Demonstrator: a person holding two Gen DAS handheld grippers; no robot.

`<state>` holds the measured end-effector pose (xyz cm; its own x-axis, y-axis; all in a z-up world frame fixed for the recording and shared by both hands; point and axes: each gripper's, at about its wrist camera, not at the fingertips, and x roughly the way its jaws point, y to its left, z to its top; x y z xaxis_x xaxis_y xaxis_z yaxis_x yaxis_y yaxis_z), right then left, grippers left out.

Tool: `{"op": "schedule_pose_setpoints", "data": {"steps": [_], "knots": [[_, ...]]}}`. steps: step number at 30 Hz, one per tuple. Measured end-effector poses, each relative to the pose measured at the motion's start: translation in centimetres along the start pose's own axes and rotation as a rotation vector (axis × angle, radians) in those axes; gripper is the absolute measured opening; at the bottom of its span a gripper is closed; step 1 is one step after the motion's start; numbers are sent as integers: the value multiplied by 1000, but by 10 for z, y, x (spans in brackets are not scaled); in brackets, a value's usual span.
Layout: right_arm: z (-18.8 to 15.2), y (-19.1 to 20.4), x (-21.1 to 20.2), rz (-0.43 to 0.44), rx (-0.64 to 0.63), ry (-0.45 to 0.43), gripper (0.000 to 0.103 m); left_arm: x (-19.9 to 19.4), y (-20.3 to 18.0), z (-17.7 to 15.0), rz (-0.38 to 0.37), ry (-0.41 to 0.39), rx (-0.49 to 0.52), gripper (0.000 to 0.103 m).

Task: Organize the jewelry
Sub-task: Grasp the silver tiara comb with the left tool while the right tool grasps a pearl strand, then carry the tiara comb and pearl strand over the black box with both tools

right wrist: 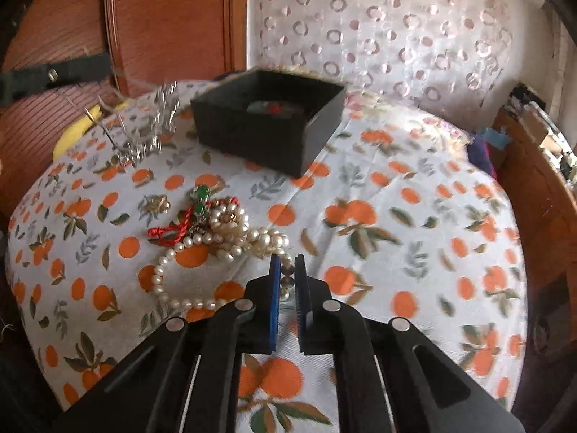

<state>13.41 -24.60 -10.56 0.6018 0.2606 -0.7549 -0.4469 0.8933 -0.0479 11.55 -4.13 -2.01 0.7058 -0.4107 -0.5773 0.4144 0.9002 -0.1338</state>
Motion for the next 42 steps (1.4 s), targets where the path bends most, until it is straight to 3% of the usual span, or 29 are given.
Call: {"op": "schedule_pose_setpoints", "data": {"steps": [21, 33, 42], "knots": [[84, -21, -139, -113, -73, -278, 9, -30, 5, 28, 59, -78, 19, 1], [151, -28, -183, -149, -120, -405, 9, -21, 23, 50, 100, -89, 27, 1], [204, -40, -178, -135, -131, -452, 9, -2, 36, 63, 107, -77, 22, 1]]}}
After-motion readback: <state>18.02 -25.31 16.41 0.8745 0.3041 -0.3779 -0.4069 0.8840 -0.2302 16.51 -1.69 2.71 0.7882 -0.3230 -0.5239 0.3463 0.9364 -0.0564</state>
